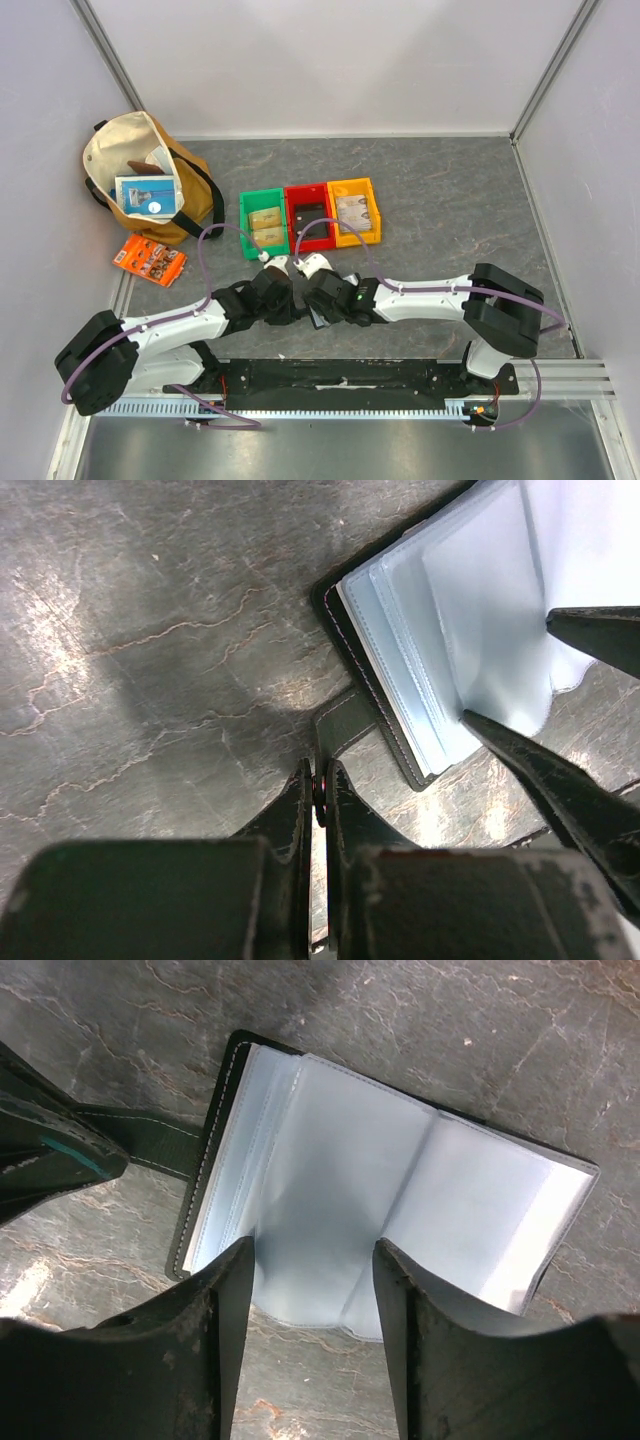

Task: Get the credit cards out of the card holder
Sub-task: Remove the credit card from the card holder.

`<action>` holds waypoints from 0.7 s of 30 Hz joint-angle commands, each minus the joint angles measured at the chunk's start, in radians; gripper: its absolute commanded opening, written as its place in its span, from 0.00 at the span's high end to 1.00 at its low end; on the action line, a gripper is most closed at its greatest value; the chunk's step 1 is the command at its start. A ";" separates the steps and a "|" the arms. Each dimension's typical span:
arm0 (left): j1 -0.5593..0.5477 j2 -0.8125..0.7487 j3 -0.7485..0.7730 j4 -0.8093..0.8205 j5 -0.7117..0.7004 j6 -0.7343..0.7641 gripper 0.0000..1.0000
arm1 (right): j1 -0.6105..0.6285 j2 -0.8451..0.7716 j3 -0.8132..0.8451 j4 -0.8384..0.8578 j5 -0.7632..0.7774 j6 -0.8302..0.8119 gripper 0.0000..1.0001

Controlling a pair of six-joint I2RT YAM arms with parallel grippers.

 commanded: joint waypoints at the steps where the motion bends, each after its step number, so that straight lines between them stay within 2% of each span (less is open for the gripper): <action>1: -0.003 -0.012 0.004 -0.015 -0.041 0.000 0.98 | -0.016 -0.052 0.021 -0.045 0.023 0.033 0.43; 5: -0.003 -0.027 -0.001 -0.035 -0.049 0.003 0.98 | -0.062 -0.097 0.001 -0.066 0.020 0.047 0.42; 14: -0.003 -0.061 -0.008 -0.055 -0.049 0.005 0.98 | -0.184 -0.151 -0.059 -0.143 0.124 0.077 0.39; 17: -0.003 -0.067 -0.008 -0.041 -0.032 0.006 0.98 | -0.188 -0.135 -0.035 -0.201 0.145 0.080 0.39; 21: -0.003 -0.080 -0.010 -0.012 -0.008 -0.012 0.98 | -0.135 -0.178 0.008 -0.171 0.103 0.062 0.37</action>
